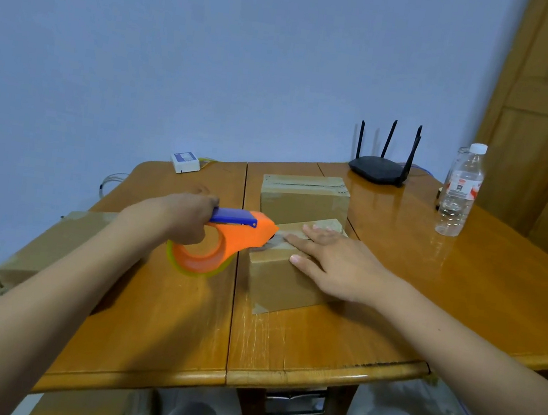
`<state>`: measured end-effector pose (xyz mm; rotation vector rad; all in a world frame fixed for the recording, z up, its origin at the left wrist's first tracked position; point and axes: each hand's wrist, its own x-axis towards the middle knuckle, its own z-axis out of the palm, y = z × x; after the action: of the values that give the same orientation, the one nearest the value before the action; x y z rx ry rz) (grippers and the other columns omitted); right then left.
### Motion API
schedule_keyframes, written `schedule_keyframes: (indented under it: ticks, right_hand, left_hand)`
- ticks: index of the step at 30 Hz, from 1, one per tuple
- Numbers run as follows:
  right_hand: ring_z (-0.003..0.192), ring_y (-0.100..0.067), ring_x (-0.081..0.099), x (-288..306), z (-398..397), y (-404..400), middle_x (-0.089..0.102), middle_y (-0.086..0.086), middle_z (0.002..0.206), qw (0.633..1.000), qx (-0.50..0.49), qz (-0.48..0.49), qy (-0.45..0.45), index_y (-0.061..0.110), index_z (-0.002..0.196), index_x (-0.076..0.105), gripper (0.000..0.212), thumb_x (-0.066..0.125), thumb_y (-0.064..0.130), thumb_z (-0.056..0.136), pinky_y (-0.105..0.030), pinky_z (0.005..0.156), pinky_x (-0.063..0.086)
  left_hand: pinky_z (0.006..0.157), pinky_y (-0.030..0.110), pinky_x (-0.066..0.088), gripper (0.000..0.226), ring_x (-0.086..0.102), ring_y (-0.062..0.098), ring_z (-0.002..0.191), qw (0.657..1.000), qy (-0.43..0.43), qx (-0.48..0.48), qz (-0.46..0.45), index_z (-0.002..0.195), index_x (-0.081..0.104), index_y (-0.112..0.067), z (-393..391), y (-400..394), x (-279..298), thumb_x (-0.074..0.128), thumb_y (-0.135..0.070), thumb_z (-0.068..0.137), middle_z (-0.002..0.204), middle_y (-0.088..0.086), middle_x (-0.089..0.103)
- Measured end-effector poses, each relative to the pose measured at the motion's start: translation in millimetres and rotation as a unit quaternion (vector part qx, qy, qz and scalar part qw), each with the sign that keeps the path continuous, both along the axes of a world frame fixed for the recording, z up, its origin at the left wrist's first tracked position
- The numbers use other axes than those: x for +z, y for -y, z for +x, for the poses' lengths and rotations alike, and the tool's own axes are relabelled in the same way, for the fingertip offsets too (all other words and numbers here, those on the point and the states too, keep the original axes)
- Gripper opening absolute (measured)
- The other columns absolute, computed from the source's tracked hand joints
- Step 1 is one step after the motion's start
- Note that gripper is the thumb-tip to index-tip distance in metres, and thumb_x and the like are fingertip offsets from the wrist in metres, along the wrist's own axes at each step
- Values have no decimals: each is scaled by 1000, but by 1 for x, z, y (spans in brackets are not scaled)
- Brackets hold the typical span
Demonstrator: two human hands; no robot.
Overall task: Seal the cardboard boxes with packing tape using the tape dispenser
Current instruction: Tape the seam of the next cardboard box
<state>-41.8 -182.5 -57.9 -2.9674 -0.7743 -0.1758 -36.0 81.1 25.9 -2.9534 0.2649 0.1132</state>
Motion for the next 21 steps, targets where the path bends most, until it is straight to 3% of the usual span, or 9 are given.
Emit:
schedule_keyframes:
  ticks: [3, 6, 7, 8, 9, 13, 18, 21]
  right_hand:
    - [154, -22, 16, 5, 2, -6, 17, -1, 167, 1000, -8, -21, -6, 39, 158, 23, 59, 17, 61, 103, -39, 122, 20]
    - [155, -15, 8, 6, 0, -11, 12, 3, 168, 1000, 17, -8, -1, 27, 159, 26, 63, 22, 59, 104, -39, 126, 5]
    - [155, -14, 7, 5, -2, -13, 11, 4, 168, 1000, 23, -6, -4, 23, 160, 24, 66, 24, 59, 104, -42, 122, 19]
    - [155, -16, 9, 4, -5, -15, 12, 3, 168, 1000, 23, -5, -8, 21, 160, 22, 69, 26, 59, 104, -23, 115, 5]
    - [154, -18, 12, 3, -7, -18, 14, 0, 168, 1000, 20, -5, -8, 19, 161, 20, 71, 27, 60, 103, -33, 123, 6]
    - [153, -21, 20, 1, -9, -26, 22, -5, 166, 1000, 4, 14, -6, 19, 159, 24, 67, 30, 57, 104, -36, 122, 20]
    - [154, -15, 14, -3, -8, -27, 22, 1, 166, 999, 16, 41, -1, 20, 159, 26, 65, 32, 55, 105, -25, 118, 4]
    - [153, -17, 20, -1, -10, -29, 23, 0, 166, 1000, 0, 25, 2, 22, 159, 24, 67, 33, 58, 104, -31, 121, 19]
  left_hand:
    - [54, 24, 30, 39, 43, 11, 66, 1000, -1, 1, -2, 125, 43, -17, 0, 3, 0, 45, 0, 90, 78, -1, 45]
    - [55, 25, 31, 35, 44, 12, 66, 1000, -5, 4, -6, 119, 44, -18, 1, 1, 0, 44, 0, 89, 79, 0, 46]
    - [55, 25, 31, 34, 44, 12, 66, 1000, -5, 6, -8, 118, 44, -18, 1, 0, -1, 44, 1, 89, 79, 0, 46]
    - [54, 26, 31, 34, 44, 12, 66, 1000, -4, 6, -11, 118, 44, -17, 0, 0, -1, 44, 0, 89, 79, 0, 46]
    - [54, 26, 31, 34, 44, 12, 66, 1000, -4, 5, -13, 118, 44, -17, 0, 0, -1, 44, 0, 89, 79, 0, 46]
    - [53, 24, 31, 33, 44, 12, 66, 1000, -5, 4, -23, 115, 44, -18, 0, 2, -2, 45, 1, 89, 79, 0, 47]
    - [56, 24, 34, 33, 47, 13, 68, 998, -11, 11, -53, 114, 46, -18, 1, -2, -9, 46, 3, 88, 81, 0, 49]
    - [56, 22, 34, 32, 47, 13, 69, 998, -10, 10, -68, 113, 45, -19, 1, -3, -12, 48, 4, 89, 80, -1, 49]
